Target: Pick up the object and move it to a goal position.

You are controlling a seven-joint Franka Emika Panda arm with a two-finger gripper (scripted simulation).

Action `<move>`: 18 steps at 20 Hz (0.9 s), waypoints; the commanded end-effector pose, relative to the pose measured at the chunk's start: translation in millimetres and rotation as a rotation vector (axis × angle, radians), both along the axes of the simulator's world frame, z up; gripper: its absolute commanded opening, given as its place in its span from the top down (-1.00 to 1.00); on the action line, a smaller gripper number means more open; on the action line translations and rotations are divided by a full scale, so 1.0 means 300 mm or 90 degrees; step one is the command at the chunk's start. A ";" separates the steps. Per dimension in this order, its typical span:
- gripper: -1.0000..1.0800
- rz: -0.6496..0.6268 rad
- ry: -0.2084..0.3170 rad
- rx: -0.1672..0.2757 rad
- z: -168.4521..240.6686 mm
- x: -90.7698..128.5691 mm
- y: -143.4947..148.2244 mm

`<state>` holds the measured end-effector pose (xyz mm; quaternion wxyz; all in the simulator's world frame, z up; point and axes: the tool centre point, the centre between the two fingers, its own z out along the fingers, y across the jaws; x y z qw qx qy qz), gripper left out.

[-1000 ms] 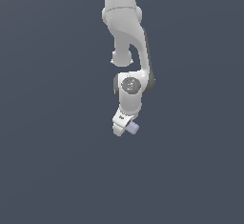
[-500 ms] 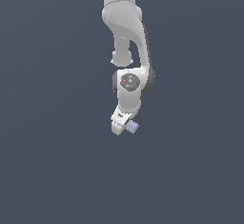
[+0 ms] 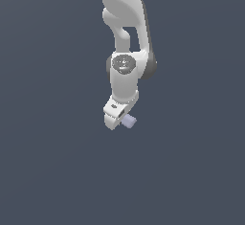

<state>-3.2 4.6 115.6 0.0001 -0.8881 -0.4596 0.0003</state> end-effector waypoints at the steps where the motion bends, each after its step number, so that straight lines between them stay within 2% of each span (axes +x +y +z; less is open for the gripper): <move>1: 1.00 0.000 0.000 0.000 0.093 0.010 -0.026; 18: 1.00 0.001 -0.001 0.001 0.712 0.095 -0.203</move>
